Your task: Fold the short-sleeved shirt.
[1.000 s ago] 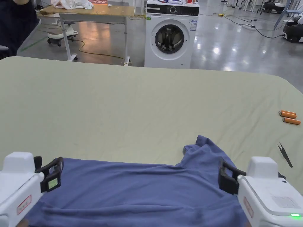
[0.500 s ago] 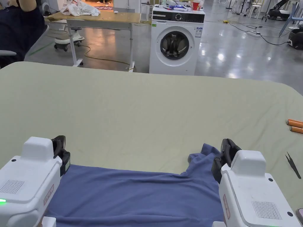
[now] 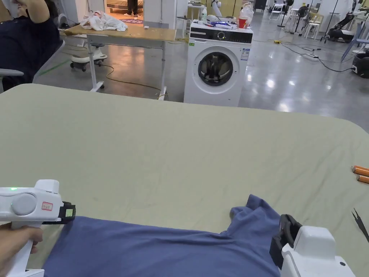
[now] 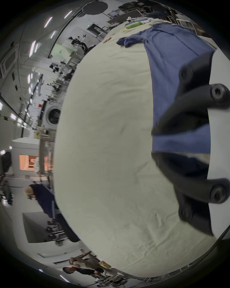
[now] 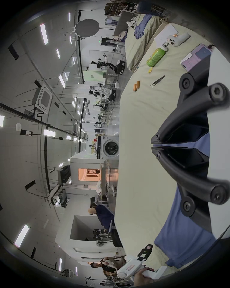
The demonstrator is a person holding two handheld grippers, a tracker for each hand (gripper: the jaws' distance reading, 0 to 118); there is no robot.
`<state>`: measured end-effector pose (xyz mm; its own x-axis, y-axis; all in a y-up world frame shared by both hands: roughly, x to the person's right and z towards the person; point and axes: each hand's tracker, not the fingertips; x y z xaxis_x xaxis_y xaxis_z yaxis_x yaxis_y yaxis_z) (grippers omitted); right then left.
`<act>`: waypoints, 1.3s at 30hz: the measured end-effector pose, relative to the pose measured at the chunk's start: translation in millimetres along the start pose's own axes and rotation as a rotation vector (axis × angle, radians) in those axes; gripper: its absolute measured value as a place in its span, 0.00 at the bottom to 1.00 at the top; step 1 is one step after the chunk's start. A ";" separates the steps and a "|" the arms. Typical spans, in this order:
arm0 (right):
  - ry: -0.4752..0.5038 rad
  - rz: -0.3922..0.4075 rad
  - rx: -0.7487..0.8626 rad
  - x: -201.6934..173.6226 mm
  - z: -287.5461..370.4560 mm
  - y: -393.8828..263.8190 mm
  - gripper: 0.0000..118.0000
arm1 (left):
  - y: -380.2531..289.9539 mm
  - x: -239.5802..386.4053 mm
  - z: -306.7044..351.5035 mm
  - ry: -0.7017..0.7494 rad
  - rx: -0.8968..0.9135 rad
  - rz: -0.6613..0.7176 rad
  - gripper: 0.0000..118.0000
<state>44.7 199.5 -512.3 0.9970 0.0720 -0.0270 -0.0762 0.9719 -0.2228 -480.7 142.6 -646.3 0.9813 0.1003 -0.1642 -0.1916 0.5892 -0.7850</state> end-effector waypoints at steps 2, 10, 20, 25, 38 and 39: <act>-0.014 0.011 -0.027 5.1 0.1 -5.5 0.02 | 2.3 0.6 -12.9 -0.005 -0.042 0.006 0.43; -0.046 0.003 -0.135 23.8 -13.7 -24.5 0.02 | -0.4 28.2 -28.1 0.075 -0.086 -0.091 0.07; 0.036 -0.045 -0.398 61.9 -108.8 -5.8 0.11 | -27.1 35.4 10.6 0.013 0.093 -0.178 0.00; 0.077 -0.003 -0.586 78.2 -179.2 -6.3 0.59 | -35.3 21.9 44.8 -0.035 0.184 -0.107 0.00; 0.084 -0.011 -0.810 95.6 -242.0 -42.7 0.05 | -52.0 7.5 61.4 -0.039 0.220 -0.094 0.00; 0.075 -0.001 -0.802 97.6 -240.8 -41.7 0.02 | -52.0 6.7 60.1 -0.038 0.217 -0.096 0.00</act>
<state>142.7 112.0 -740.3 0.9959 0.0280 -0.0858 -0.0880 0.5133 -0.8537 -463.1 160.8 -570.6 0.9956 0.0630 -0.0691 -0.0928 0.7558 -0.6482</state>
